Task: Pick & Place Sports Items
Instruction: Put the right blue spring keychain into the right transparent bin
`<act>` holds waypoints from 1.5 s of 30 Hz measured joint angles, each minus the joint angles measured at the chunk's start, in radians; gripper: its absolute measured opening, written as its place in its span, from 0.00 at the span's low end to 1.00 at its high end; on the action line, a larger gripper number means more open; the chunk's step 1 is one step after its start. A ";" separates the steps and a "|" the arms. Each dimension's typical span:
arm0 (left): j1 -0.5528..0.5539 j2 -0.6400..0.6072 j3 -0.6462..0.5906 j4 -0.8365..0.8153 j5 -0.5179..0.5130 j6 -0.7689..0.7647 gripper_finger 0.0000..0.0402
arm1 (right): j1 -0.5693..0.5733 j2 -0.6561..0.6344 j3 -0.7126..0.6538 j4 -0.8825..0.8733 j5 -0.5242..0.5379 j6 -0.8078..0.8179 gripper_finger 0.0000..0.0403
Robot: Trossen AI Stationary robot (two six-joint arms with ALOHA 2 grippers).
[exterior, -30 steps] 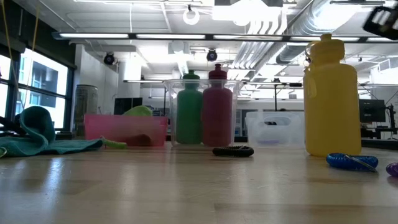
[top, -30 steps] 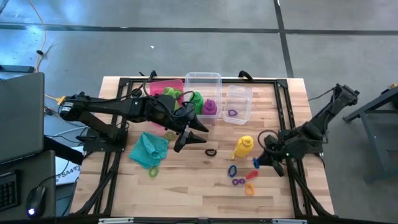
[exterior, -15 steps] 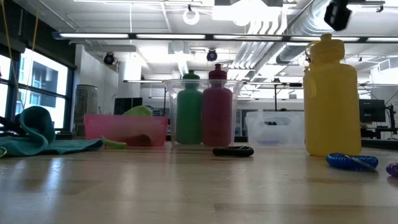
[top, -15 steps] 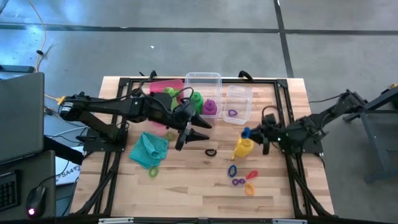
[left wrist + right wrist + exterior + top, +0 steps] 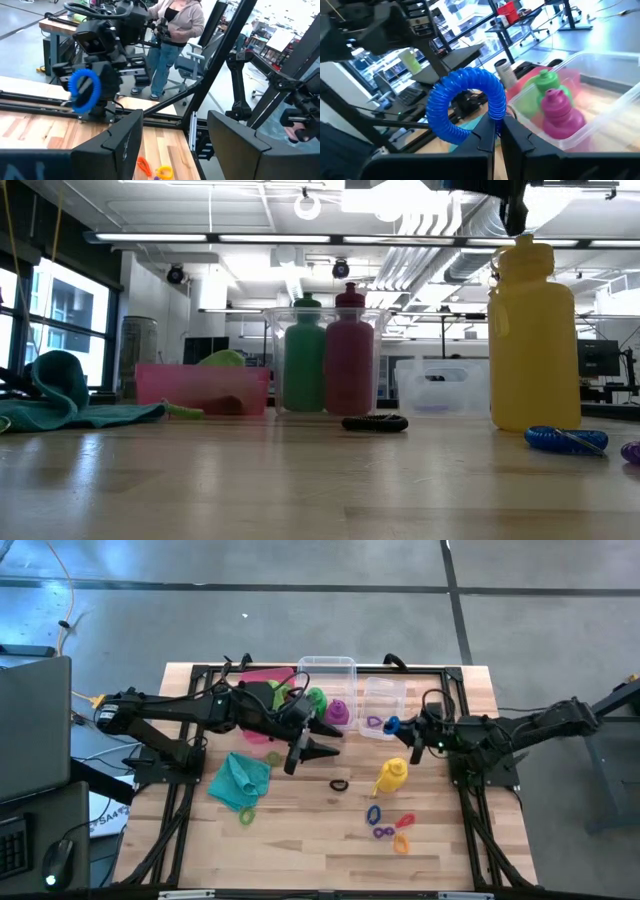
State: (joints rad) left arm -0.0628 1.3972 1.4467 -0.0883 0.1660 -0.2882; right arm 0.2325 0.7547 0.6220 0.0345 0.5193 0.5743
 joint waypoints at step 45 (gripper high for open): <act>0.032 0.000 0.000 0.019 0.017 -0.020 0.54 | -0.814 0.372 0.000 -0.107 -0.575 -0.214 0.00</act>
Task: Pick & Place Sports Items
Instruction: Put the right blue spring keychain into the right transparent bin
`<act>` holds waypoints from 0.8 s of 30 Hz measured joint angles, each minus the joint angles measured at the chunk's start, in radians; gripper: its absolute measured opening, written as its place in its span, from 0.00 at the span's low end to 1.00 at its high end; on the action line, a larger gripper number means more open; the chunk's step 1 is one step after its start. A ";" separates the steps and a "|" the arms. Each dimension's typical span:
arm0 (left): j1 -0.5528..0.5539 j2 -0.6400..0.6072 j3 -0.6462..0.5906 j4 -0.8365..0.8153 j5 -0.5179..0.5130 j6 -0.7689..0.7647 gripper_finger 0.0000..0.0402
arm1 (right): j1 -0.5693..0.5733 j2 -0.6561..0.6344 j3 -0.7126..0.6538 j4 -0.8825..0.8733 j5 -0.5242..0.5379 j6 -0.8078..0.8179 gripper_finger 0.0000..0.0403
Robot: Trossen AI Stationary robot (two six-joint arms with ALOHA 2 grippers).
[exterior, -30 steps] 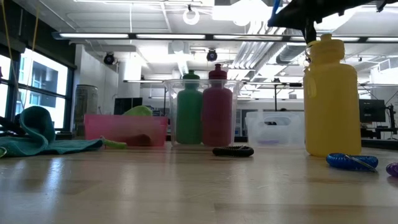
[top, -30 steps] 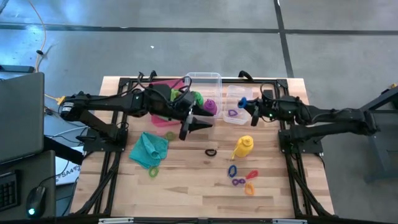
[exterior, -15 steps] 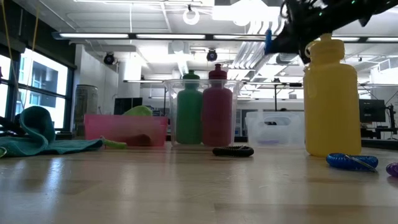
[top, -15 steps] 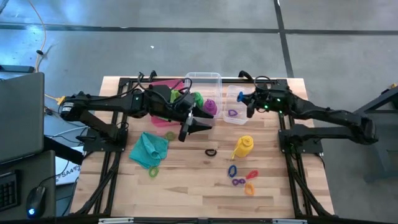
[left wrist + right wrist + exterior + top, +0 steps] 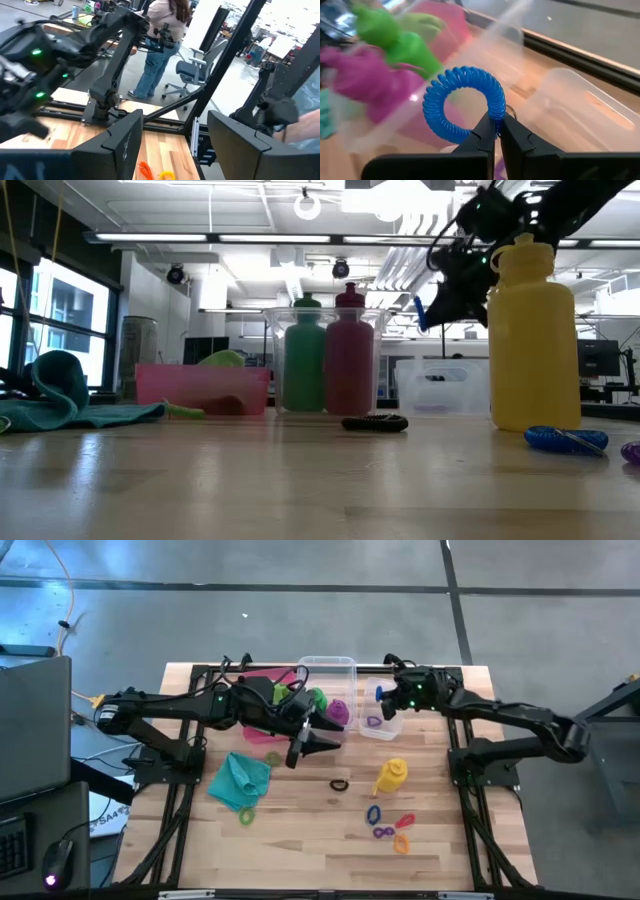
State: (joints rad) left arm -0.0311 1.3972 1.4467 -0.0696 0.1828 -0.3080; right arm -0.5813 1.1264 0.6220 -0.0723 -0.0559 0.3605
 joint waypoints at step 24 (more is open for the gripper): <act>0.000 0.000 0.000 -0.065 -0.115 0.023 0.54 | -0.108 0.119 0.000 0.009 0.027 -0.071 0.13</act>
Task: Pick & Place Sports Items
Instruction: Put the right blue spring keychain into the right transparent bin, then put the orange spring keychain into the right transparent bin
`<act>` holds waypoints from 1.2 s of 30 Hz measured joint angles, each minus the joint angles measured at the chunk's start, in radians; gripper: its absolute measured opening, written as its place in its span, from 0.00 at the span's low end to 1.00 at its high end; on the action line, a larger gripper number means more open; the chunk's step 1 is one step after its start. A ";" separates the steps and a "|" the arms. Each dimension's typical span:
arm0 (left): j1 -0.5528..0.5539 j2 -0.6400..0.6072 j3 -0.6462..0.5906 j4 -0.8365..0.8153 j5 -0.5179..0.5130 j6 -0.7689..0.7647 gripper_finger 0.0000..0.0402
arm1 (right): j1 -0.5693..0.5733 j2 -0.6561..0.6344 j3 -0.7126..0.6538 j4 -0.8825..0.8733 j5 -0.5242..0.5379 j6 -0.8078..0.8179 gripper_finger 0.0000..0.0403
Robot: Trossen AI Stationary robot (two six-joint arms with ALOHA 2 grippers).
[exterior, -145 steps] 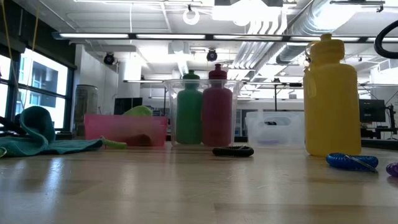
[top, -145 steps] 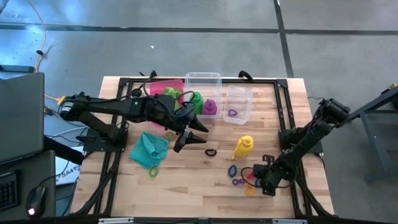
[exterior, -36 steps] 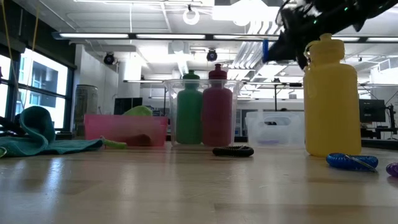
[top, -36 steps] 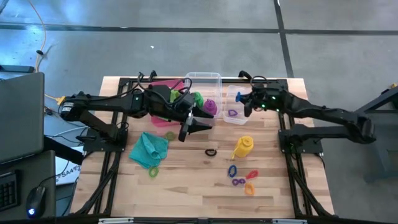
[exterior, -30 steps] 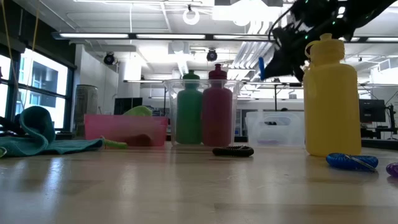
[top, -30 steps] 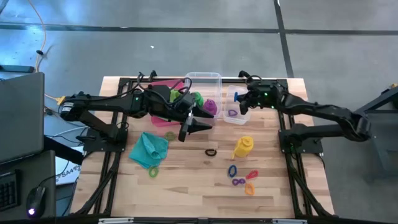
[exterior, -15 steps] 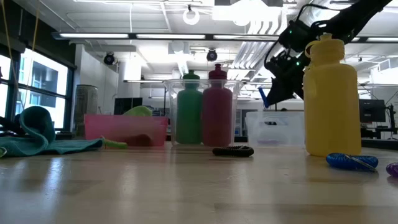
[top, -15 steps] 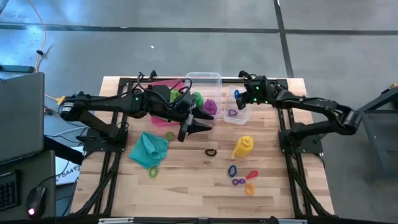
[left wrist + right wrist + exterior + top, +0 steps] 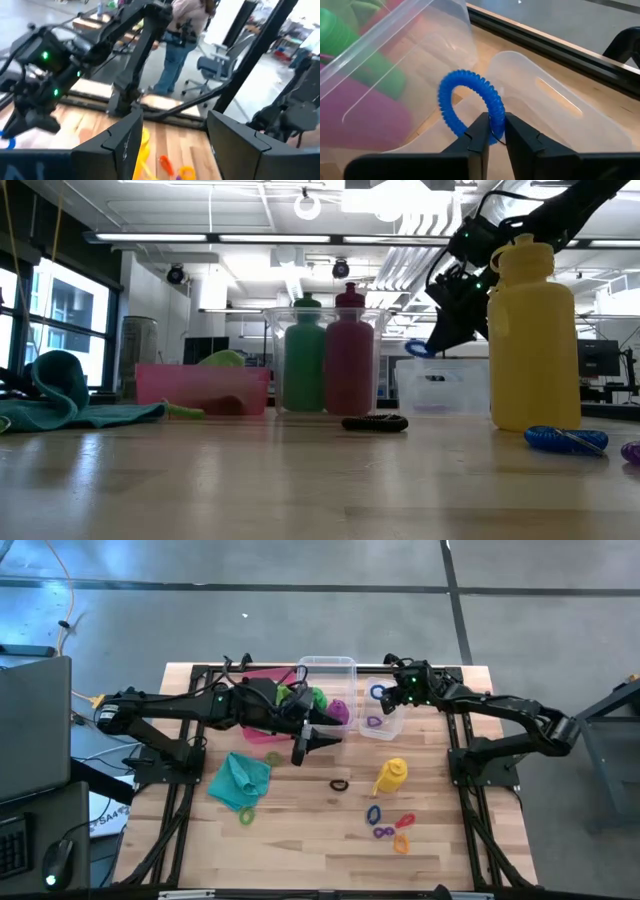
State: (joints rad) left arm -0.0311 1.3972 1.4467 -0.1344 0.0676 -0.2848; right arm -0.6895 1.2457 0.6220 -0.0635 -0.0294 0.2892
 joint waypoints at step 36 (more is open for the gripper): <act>-0.174 -0.097 0.055 -0.461 -0.185 -0.019 0.54 | 0.003 -0.696 0.000 -0.350 -0.324 0.241 0.45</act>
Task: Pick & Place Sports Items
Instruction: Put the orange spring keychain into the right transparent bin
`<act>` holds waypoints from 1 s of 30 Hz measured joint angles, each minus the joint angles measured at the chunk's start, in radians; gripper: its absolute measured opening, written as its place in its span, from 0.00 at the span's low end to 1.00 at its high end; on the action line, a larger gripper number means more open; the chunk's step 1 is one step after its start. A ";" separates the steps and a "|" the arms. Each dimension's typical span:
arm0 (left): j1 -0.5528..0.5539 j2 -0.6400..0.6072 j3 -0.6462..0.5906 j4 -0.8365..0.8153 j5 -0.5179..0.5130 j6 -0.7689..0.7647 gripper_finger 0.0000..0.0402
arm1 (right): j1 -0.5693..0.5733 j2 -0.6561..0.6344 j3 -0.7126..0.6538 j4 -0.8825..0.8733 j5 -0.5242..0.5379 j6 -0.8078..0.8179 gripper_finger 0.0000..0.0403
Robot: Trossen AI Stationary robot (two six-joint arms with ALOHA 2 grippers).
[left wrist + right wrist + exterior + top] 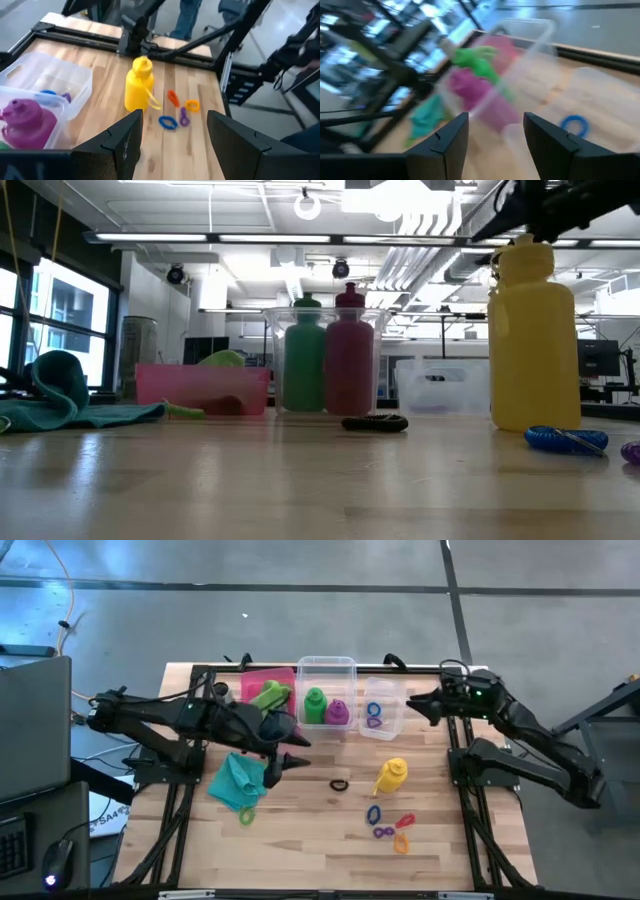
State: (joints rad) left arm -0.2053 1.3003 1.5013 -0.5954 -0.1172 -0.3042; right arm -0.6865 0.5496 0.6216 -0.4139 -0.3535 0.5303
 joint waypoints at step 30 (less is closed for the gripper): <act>-0.105 0.001 0.000 -0.033 -0.200 -0.064 0.54 | 0.247 -0.143 0.141 0.277 -0.306 0.233 0.45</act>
State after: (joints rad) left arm -0.3107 1.3010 1.5013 -0.6284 -0.3168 -0.3679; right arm -0.4393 0.4069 0.7628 -0.1371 -0.6596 0.7638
